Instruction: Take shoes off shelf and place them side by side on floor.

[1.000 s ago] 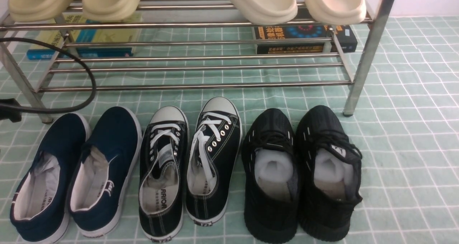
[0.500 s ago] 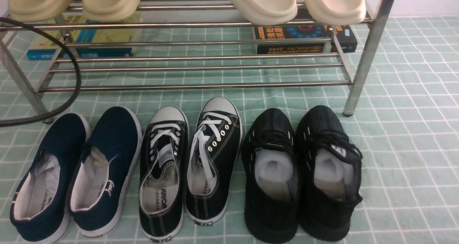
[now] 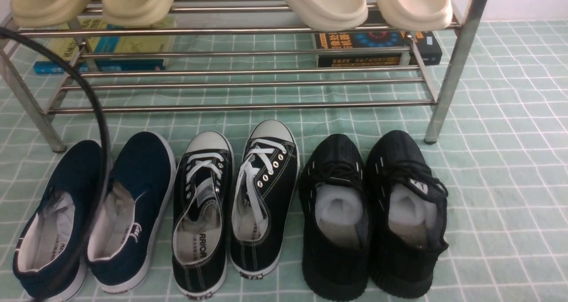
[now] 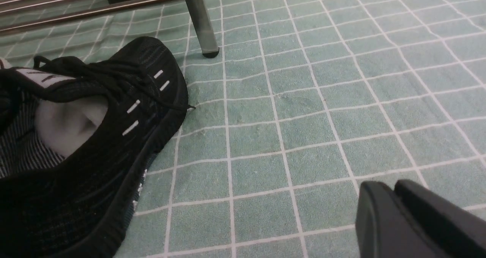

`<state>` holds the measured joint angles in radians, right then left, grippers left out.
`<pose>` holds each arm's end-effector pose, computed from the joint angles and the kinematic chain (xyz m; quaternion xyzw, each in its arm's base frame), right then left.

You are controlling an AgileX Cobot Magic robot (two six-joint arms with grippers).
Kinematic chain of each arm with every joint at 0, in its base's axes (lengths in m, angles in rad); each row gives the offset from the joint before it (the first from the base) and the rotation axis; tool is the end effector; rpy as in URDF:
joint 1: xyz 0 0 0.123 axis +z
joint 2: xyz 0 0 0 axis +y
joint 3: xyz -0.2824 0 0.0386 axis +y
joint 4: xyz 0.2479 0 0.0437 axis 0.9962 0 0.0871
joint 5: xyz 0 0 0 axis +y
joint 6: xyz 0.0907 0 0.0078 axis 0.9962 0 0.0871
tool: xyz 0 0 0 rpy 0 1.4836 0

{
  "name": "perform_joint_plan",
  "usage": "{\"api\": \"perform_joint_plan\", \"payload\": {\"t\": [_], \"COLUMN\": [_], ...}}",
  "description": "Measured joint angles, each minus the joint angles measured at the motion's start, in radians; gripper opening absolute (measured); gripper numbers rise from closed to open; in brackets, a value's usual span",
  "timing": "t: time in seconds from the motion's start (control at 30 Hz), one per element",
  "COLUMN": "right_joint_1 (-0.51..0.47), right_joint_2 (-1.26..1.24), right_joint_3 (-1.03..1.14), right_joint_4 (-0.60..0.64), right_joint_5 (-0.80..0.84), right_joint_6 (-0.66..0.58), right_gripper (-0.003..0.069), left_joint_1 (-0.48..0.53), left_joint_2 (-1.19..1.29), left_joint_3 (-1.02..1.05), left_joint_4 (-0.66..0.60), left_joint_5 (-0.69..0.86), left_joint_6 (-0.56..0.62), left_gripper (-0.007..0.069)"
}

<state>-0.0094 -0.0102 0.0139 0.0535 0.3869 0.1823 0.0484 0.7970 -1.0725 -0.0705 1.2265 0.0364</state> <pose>0.0521 0.0014 0.1742 0.0910 0.8005 0.0738 0.5877 0.1160 -0.0004 0.3924 -0.0053 0.9376 -0.0205 0.3471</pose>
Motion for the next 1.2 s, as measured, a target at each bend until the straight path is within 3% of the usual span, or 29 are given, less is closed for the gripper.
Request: {"api": "perform_joint_plan", "payload": {"t": [0.2,0.3,0.53,0.73,0.93,1.2], "right_joint_1": [0.000,0.000,0.000,0.000,0.000,0.000], "right_joint_2": [0.000,0.000,0.000,0.000,0.000,0.000], "right_joint_3": [-0.001,-0.001,-0.001,-0.001,-0.001,-0.001], "right_joint_4": [-0.007,-0.013,-0.016,-0.016,-0.016,-0.021], "right_joint_5": [0.008,0.007,0.007,0.007,0.007,0.007], "right_joint_6": [-0.108,-0.174,-0.199,-0.199,-0.199,-0.199], "right_gripper": [0.0081,0.0087,0.0095,0.0101,0.0101,0.0111], "left_joint_1": [-0.140,-0.149,-0.153,-0.153,-0.153,-0.153], "left_joint_2": [-0.147,-0.194,-0.278,-0.334,-0.331,-0.331], "left_joint_3": [0.061,0.106,0.268,0.491,0.629,0.680], "left_joint_4": [0.024,0.023,-0.047,-0.180,-0.236,-0.244], "left_joint_5": [0.009,0.009,-0.038,-0.375,-0.727,-0.804], "left_joint_6": [0.062,0.062,0.063,0.069,0.069,0.069], "left_gripper": [0.0001,0.0001,0.0001,0.0001,0.0006,0.0012]}}
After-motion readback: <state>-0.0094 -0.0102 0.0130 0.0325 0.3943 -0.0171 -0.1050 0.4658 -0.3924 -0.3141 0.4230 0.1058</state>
